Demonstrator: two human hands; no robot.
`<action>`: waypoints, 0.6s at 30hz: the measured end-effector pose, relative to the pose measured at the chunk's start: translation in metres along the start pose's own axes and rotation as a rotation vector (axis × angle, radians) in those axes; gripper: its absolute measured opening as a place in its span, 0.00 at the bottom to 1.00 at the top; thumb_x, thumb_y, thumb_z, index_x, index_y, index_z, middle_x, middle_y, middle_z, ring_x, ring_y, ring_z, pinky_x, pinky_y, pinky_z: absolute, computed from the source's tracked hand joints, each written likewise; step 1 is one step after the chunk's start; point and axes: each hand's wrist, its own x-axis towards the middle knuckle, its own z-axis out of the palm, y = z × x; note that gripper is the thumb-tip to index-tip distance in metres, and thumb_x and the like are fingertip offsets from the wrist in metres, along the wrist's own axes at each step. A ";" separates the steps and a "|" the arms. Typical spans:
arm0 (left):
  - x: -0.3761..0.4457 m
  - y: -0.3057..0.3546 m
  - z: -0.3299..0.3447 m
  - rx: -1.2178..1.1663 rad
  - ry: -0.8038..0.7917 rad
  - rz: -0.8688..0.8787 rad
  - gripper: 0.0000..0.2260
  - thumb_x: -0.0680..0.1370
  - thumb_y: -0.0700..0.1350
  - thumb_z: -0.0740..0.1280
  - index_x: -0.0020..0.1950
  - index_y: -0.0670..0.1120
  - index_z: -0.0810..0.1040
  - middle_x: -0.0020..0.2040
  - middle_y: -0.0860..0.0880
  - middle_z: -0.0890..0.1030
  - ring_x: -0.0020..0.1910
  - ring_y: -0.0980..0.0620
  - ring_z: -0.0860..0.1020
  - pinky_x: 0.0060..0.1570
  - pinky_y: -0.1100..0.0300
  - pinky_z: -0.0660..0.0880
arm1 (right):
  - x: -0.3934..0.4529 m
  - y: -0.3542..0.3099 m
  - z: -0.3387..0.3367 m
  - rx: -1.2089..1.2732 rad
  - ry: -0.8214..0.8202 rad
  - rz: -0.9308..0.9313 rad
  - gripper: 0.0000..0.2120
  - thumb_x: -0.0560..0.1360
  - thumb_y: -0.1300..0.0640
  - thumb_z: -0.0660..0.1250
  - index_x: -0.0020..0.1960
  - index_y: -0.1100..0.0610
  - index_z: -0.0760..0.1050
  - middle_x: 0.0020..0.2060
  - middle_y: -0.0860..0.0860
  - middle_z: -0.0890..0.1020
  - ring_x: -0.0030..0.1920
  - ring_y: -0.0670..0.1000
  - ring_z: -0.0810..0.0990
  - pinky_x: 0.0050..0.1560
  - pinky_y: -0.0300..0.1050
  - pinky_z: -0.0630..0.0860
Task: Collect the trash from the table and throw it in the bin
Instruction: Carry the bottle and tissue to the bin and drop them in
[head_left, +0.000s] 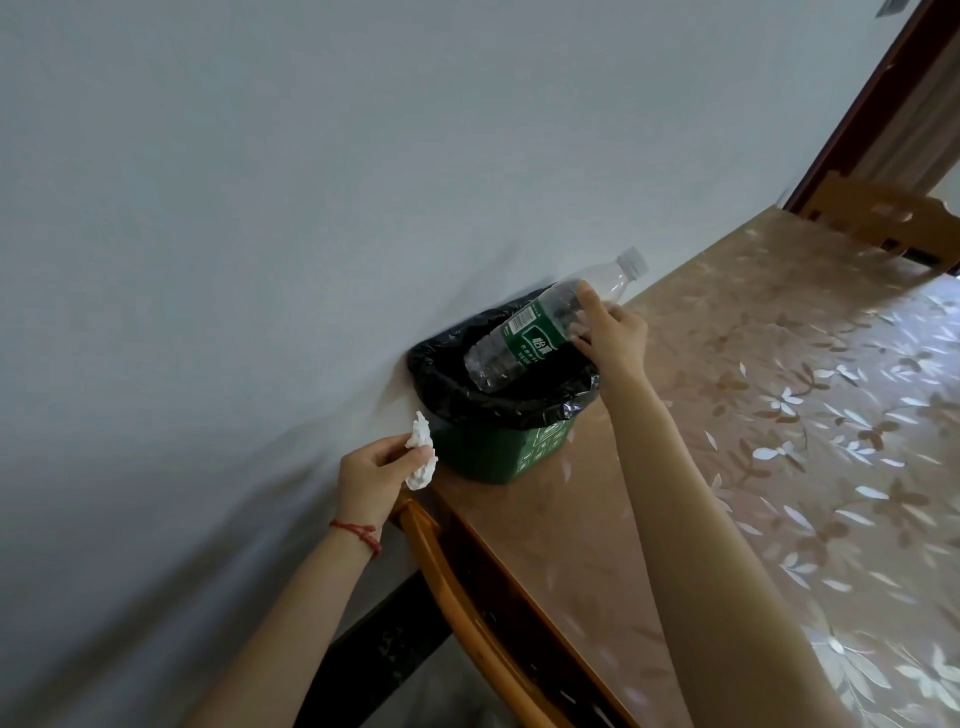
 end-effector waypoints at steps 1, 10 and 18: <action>0.000 0.000 0.001 -0.003 0.000 0.002 0.10 0.68 0.40 0.73 0.48 0.43 0.82 0.36 0.54 0.83 0.37 0.58 0.81 0.33 0.70 0.76 | 0.002 0.002 0.003 -0.063 0.001 -0.018 0.13 0.70 0.44 0.69 0.38 0.54 0.76 0.38 0.51 0.82 0.41 0.51 0.82 0.44 0.45 0.79; -0.006 0.006 0.008 0.001 -0.026 0.007 0.08 0.68 0.38 0.73 0.47 0.43 0.82 0.28 0.63 0.81 0.31 0.66 0.80 0.30 0.75 0.73 | 0.000 0.023 0.002 -0.545 -0.012 -0.189 0.24 0.69 0.35 0.64 0.49 0.55 0.74 0.41 0.48 0.81 0.43 0.49 0.78 0.40 0.43 0.71; -0.008 0.013 0.013 -0.013 -0.070 0.052 0.06 0.69 0.40 0.72 0.41 0.51 0.83 0.28 0.62 0.82 0.33 0.63 0.80 0.33 0.74 0.75 | -0.038 0.039 -0.024 -0.671 0.017 -0.363 0.29 0.73 0.40 0.63 0.68 0.55 0.66 0.64 0.54 0.75 0.66 0.54 0.68 0.66 0.53 0.62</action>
